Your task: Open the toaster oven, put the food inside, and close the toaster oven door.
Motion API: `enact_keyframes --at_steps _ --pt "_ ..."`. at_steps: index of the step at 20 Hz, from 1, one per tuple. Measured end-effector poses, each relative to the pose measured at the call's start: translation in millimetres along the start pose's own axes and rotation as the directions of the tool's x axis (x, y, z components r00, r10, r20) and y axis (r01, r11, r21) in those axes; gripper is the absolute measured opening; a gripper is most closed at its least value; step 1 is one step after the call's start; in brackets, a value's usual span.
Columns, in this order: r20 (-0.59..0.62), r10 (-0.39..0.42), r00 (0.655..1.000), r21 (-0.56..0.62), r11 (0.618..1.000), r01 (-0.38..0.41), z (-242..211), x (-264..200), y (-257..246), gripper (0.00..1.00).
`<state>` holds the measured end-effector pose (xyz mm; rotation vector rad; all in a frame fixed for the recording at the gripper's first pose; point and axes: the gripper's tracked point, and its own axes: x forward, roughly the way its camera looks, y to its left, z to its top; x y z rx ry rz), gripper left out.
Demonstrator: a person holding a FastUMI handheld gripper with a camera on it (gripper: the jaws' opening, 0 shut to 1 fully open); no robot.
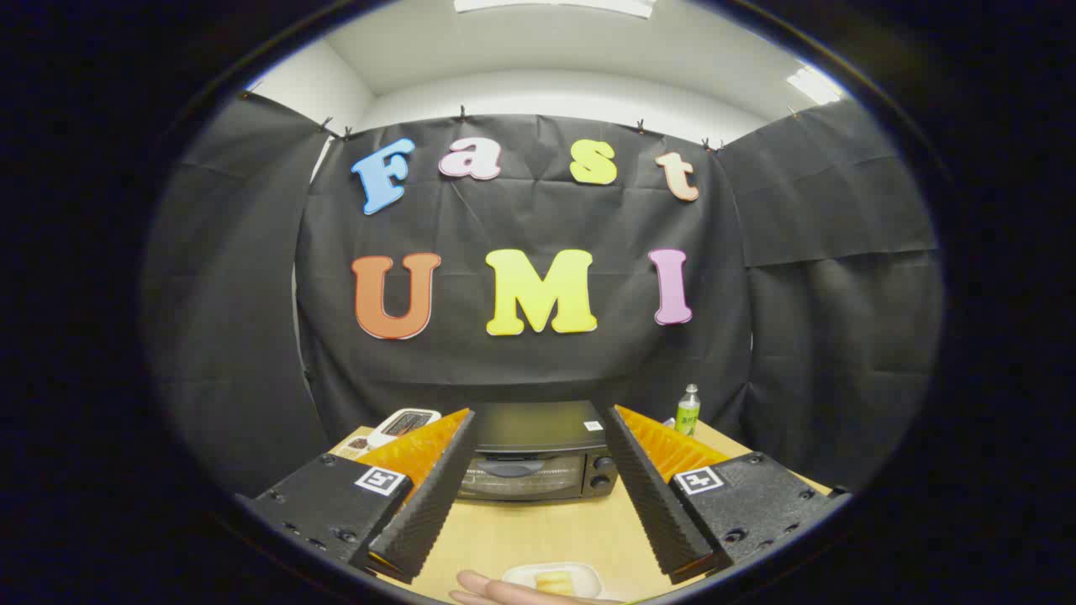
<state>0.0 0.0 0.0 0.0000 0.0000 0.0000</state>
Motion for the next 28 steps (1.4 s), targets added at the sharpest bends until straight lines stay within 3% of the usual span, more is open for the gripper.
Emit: enact_keyframes --at_steps 15,28 --pt "-0.045 -0.015 0.999 -0.008 1.0 0.015 -32.9 29.4 5.7 1.0" --pt "-0.133 -0.008 0.991 0.023 1.0 0.012 -110.1 159.2 25.5 1.0"
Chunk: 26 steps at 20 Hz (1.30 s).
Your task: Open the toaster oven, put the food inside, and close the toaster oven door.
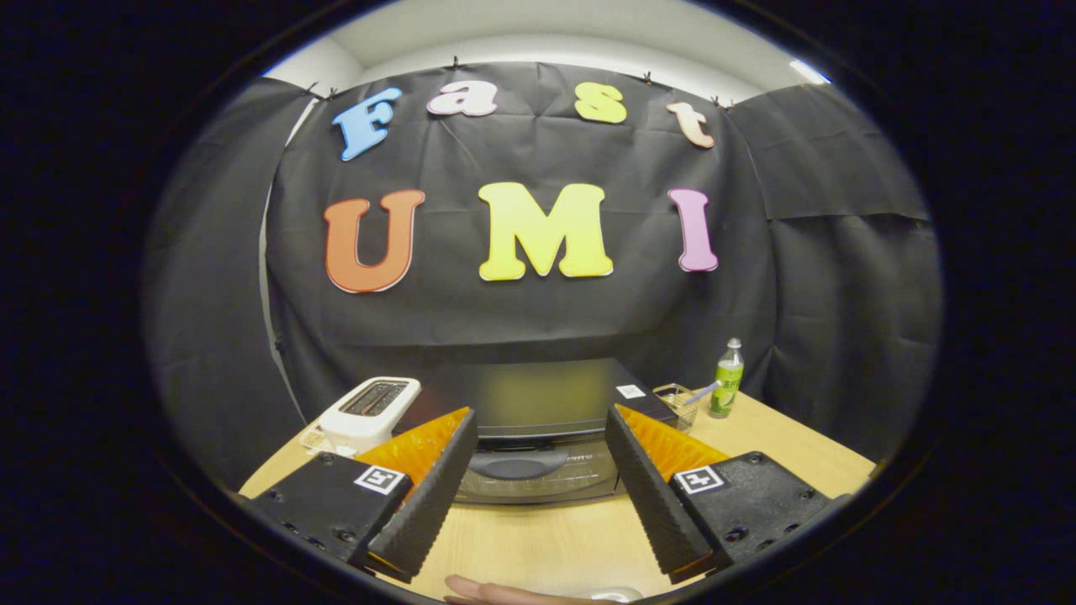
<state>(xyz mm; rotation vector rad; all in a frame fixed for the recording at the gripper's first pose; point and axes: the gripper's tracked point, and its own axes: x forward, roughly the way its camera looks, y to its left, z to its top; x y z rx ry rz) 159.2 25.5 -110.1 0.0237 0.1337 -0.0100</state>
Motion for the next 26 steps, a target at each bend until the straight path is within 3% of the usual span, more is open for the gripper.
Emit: enact_keyframes --at_steps 7,17,20,26 --pt "-0.029 -0.002 1.0 -0.053 0.999 0.001 -36.0 60.7 -2.0 1.0" --pt "-0.073 0.021 0.997 -0.028 0.999 -0.023 -62.1 88.5 4.3 1.0" --pt "-0.111 0.07 0.991 0.056 0.996 -0.064 -68.1 88.6 7.0 1.0" --pt "-0.153 0.095 0.984 0.059 0.994 -0.087 -74.0 79.6 5.4 1.0"
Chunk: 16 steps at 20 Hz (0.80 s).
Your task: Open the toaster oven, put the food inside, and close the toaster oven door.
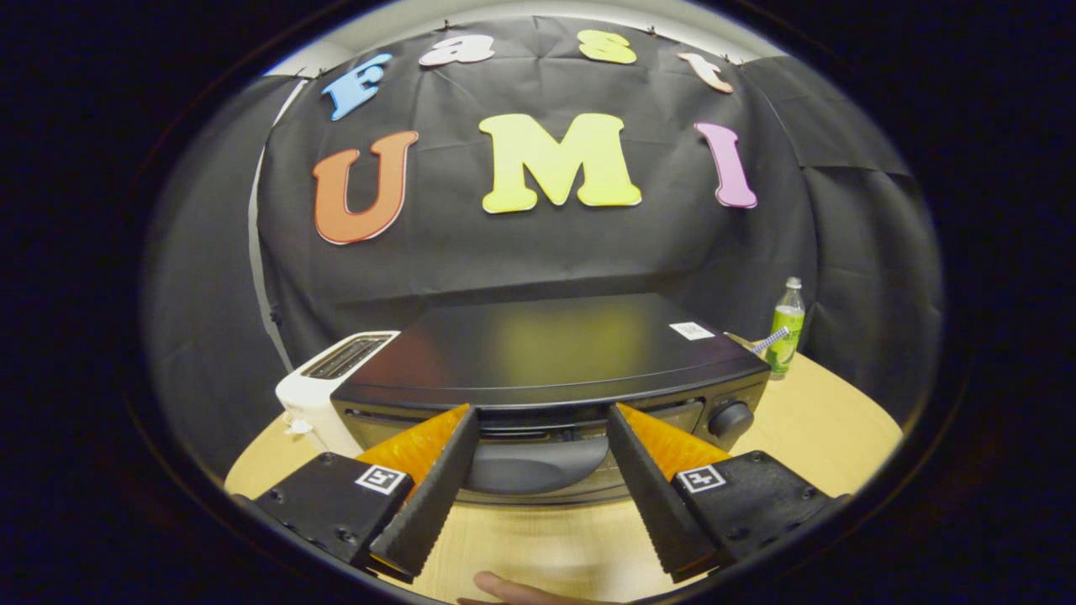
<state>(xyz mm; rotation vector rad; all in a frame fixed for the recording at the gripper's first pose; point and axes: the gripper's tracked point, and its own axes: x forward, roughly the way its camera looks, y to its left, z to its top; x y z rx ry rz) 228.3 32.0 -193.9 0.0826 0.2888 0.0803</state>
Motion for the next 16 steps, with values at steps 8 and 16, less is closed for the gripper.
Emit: enact_keyframes --at_steps 8,16 --pt "-0.028 -0.018 0.999 -0.056 0.998 0.016 -33.3 -42.4 -3.9 1.0" --pt "-0.047 -0.031 0.998 -0.115 0.993 0.025 -92.6 -76.6 -11.0 1.0"
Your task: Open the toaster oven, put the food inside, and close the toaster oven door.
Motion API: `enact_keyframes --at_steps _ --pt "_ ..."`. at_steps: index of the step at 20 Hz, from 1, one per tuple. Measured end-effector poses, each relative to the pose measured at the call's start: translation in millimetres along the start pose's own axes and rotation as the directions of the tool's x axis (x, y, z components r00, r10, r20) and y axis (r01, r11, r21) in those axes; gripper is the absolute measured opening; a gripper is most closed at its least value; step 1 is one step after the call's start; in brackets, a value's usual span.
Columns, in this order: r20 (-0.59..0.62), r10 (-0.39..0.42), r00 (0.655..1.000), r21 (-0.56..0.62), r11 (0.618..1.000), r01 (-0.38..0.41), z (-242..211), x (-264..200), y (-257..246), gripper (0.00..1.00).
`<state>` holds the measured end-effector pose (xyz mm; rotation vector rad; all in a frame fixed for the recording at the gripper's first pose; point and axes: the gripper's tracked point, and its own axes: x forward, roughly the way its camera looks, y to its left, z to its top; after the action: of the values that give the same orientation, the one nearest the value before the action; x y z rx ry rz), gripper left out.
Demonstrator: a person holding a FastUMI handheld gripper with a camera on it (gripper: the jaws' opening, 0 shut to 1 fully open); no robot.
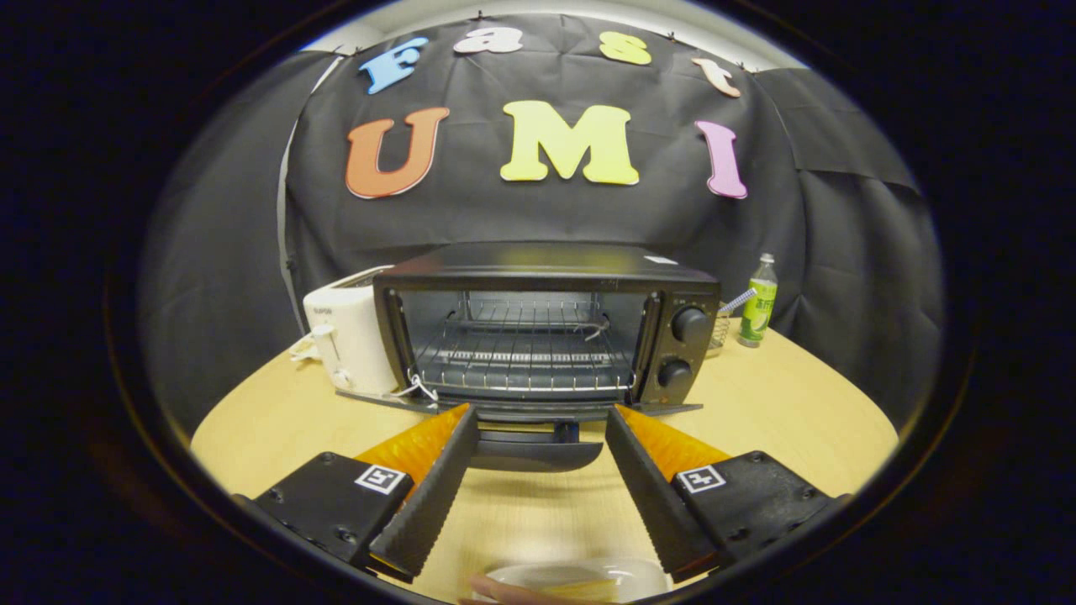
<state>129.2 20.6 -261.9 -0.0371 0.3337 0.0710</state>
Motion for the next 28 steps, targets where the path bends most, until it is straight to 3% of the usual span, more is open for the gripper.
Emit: enact_keyframes --at_steps 7,12,17,22,28 --pt "-0.083 -0.004 0.997 -0.003 1.0 0.004 -45.8 -6.0 0.9 1.0" --pt "-0.098 -0.003 0.995 0.012 1.0 0.004 -55.2 -6.3 1.8 1.0" --pt "-0.195 0.001 0.981 0.035 0.999 0.006 -78.8 -5.5 5.1 1.0" --pt "-0.193 -0.012 0.981 0.025 1.0 0.017 -74.4 -8.6 0.9 1.0" --pt "-0.17 0.035 0.985 0.061 0.998 -0.025 -65.2 -40.6 -3.5 1.0"
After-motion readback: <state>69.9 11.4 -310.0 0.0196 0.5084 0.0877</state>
